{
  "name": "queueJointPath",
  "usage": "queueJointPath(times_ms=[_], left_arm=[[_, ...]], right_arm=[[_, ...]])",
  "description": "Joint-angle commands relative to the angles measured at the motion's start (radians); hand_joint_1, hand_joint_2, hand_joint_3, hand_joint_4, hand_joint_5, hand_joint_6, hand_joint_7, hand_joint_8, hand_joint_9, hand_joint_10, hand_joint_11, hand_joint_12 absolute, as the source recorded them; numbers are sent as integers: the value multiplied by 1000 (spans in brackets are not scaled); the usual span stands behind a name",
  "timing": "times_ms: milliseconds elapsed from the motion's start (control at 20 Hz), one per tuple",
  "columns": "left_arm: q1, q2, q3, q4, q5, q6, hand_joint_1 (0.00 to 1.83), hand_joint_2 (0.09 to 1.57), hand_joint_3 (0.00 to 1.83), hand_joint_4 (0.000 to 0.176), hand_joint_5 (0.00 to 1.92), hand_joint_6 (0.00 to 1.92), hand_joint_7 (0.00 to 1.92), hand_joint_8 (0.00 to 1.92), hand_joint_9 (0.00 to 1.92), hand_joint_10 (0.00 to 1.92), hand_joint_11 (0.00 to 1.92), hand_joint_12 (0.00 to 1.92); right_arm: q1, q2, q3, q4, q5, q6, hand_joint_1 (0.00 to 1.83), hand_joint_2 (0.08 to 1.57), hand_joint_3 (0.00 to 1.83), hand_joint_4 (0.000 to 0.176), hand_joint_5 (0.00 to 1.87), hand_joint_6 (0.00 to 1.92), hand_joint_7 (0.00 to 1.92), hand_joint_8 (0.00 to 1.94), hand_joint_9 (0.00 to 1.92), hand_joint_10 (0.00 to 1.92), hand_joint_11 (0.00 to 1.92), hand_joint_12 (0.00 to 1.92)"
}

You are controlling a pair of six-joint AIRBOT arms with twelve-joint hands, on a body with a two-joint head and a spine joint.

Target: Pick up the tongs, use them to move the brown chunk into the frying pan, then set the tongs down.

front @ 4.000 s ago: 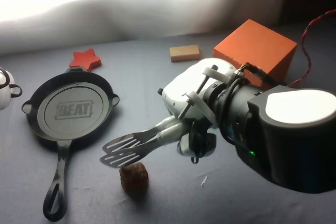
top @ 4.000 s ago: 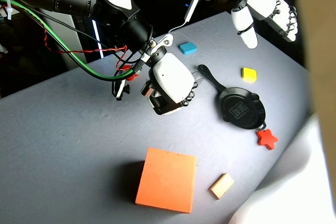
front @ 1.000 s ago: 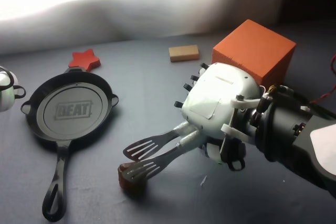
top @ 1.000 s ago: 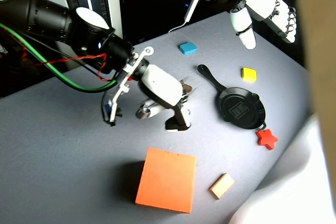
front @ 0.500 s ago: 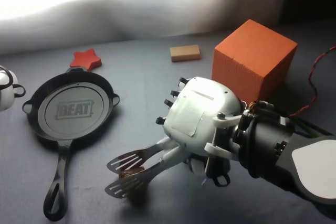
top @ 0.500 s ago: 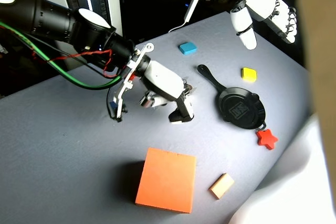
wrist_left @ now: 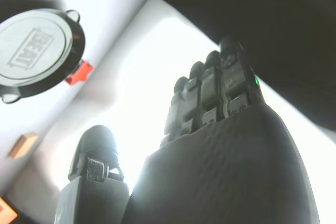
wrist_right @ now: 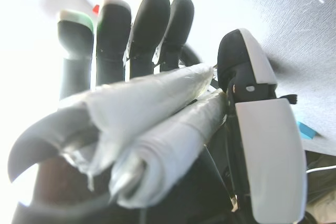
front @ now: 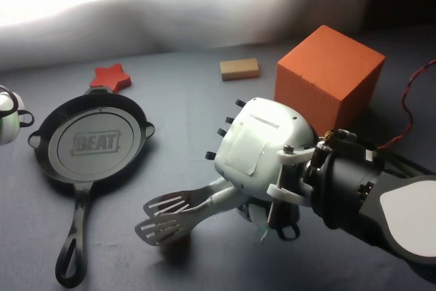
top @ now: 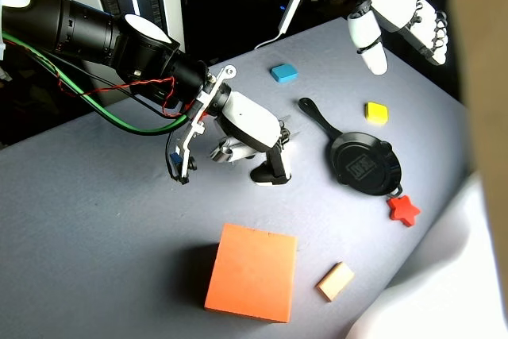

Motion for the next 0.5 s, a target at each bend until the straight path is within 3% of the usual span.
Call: queueJointPath(times_ms=[0, 50, 100, 200, 450], left_arm=[[-3, 4, -3, 101, -56, 5, 18, 1298, 0, 28, 13, 3, 35, 1, 3, 1, 0, 88], [-4, 4, -3, 101, -56, 5, 3, 1301, 0, 26, 2, 0, 19, 0, 0, 0, 0, 71], [-4, 4, -3, 101, -56, 5, 0, 1297, 0, 32, 0, 0, 9, 0, 0, 0, 0, 67], [-4, 4, -3, 101, -56, 5, 0, 1298, 0, 27, 0, 0, 11, 4, 0, 0, 0, 64], [-4, 4, -3, 101, -56, 5, 22, 1297, 0, 29, 0, 0, 9, 1, 0, 0, 0, 8]], right_arm=[[9, 5, -1, -64, -48, -7, 444, 1463, 7, 47, 1227, 1652, 1445, 1739, 1460, 1914, 1360, 1921], [9, 6, -1, -65, -48, -7, 521, 1459, 0, 150, 1334, 1854, 1536, 1842, 1598, 1920, 1553, 1921], [10, 6, -1, -65, -49, -8, 644, 1463, 0, 171, 1423, 1908, 1618, 1920, 1715, 1921, 1688, 1921], [10, 8, -1, -65, -50, -9, 854, 1453, 0, 176, 1429, 1920, 1649, 1940, 1763, 1921, 1753, 1921], [11, 16, -2, -65, -50, -14, 945, 1450, 0, 176, 1416, 1921, 1615, 1941, 1727, 1921, 1713, 1921]])
